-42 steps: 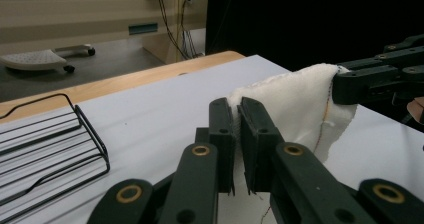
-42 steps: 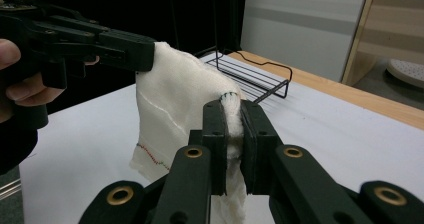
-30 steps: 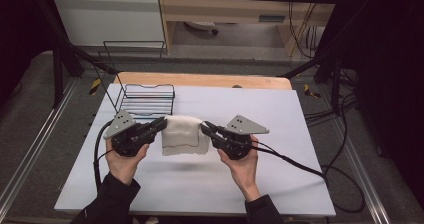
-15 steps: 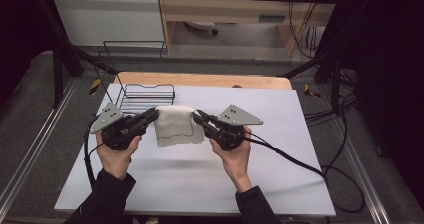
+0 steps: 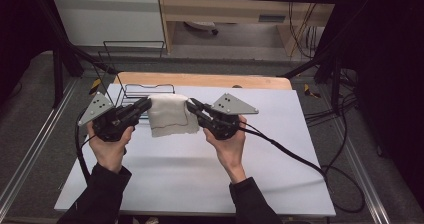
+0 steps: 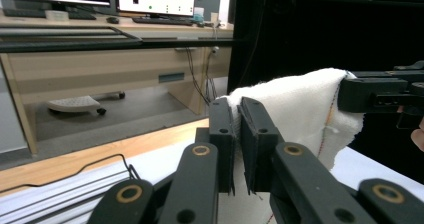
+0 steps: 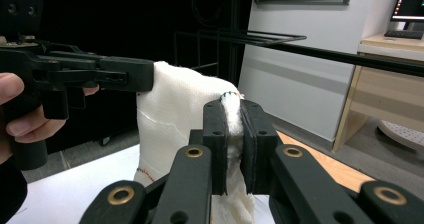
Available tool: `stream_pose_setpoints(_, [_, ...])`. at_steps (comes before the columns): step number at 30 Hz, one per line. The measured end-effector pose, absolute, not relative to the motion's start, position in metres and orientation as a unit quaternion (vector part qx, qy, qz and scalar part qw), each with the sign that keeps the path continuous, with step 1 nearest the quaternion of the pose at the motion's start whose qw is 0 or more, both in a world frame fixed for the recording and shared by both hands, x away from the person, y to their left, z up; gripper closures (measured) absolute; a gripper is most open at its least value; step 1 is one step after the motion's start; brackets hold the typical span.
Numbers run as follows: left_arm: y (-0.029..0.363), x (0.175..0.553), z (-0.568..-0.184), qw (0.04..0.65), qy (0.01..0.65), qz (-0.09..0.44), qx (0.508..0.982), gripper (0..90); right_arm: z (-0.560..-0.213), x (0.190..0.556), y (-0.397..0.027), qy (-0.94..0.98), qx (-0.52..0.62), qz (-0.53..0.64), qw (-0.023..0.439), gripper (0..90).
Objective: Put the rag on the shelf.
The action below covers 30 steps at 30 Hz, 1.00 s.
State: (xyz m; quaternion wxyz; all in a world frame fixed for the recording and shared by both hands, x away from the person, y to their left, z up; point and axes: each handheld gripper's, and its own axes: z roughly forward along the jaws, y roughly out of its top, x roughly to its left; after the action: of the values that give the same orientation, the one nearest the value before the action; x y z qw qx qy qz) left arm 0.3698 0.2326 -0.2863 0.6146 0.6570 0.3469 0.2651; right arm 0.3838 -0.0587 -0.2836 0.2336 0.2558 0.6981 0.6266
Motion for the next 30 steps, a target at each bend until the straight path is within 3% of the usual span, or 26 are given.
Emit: stream_pose_setpoints(30, [0.258, 0.382, -0.252, 0.628, 0.349, 0.308, 0.624, 84.2, -0.250, 0.401, -0.026, 0.676, 0.237, 0.649, 0.255, 83.0])
